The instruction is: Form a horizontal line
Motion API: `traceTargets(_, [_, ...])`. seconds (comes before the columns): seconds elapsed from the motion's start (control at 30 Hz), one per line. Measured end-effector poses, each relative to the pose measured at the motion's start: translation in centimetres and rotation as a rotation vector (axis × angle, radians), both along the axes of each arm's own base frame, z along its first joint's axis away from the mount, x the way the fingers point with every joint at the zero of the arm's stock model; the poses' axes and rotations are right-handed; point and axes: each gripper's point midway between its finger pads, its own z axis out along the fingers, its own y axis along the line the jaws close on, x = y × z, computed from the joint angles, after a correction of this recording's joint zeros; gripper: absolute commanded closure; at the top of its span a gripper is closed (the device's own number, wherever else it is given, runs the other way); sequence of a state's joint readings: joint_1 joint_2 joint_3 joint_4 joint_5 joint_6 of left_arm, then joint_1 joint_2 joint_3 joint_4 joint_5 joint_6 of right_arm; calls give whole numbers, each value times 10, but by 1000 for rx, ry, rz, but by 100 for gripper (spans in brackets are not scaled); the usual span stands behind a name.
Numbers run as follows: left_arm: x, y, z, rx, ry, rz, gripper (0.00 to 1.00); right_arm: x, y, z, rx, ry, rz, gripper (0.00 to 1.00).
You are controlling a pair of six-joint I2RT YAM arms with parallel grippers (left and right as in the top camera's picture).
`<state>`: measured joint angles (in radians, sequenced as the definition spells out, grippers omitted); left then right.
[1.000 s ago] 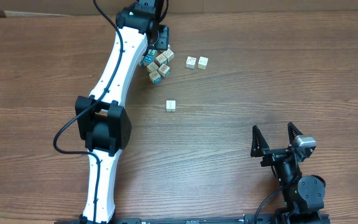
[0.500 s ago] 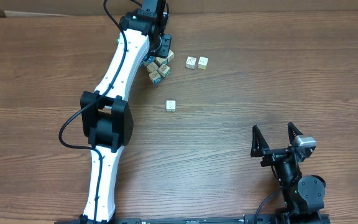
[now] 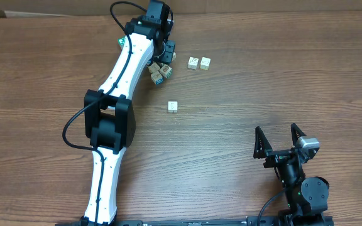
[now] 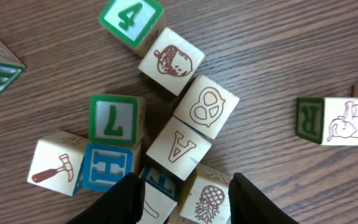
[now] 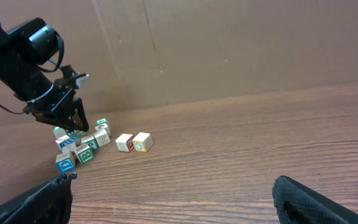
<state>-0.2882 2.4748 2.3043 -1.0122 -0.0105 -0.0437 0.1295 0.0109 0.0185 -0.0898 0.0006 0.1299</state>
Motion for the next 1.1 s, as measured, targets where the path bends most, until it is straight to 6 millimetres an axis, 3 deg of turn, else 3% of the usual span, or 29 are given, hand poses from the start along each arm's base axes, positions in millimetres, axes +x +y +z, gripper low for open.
traceTargets(0.47, [-4,-6,-33,-9,14,-72,51,0,0,0,0,0,0,0])
traceTargets(1.1, [-4,-8,-34,-12,12,-102,52,0,0,0,0,0,0,0])
